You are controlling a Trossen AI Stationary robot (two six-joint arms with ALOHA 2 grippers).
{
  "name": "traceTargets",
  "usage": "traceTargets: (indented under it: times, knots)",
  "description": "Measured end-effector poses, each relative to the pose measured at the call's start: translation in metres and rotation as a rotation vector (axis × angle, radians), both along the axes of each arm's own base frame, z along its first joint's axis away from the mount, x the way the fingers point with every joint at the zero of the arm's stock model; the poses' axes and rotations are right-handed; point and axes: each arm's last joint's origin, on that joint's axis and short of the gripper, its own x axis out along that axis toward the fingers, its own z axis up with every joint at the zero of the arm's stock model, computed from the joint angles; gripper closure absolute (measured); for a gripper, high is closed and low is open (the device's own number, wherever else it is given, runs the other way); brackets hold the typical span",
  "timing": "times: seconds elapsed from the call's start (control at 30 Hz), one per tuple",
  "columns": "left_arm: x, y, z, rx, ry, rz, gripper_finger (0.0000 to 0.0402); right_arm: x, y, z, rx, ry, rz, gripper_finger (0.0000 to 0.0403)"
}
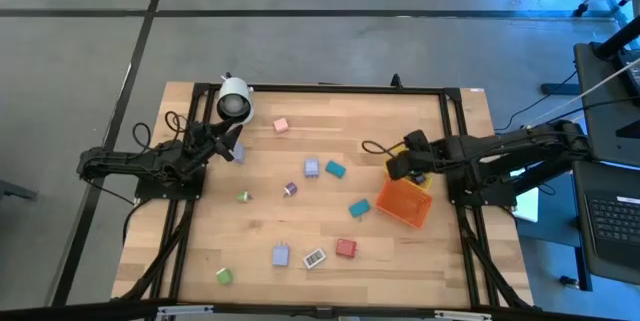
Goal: Pick & Place Office items
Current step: Put the top light blue digital timer into the yellow basket
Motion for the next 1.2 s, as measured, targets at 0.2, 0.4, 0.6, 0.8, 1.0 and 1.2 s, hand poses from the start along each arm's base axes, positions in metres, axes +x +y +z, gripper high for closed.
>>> traceTargets:
  times: [0.2,0.4,0.6,0.8,1.0,1.2]
  knots:
    - [0.0,0.0,0.0,0.0,0.0,0.0,0.015,0.028,0.001,0.012,-0.152,-0.168,0.197,0.0108]
    - [0.0,0.0,0.0,0.0,0.0,0.0,0.015,0.061,0.006,0.004,-0.276,-0.187,0.477,0.0108]
    - [0.0,0.0,0.0,0.0,0.0,0.0,0.015,0.096,0.006,-0.029,-0.304,-0.151,0.658,0.0108]
    - [0.0,0.0,0.0,0.0,0.0,0.0,0.015,0.123,-0.003,-0.071,-0.223,-0.171,0.691,0.0108]
    - [0.0,0.0,0.0,0.0,0.0,0.0,0.015,0.133,-0.017,-0.097,-0.176,-0.18,0.626,0.0108]
    - [0.0,0.0,0.0,0.0,0.0,0.0,0.015,0.136,-0.02,-0.114,-0.105,-0.167,0.627,0.0108]
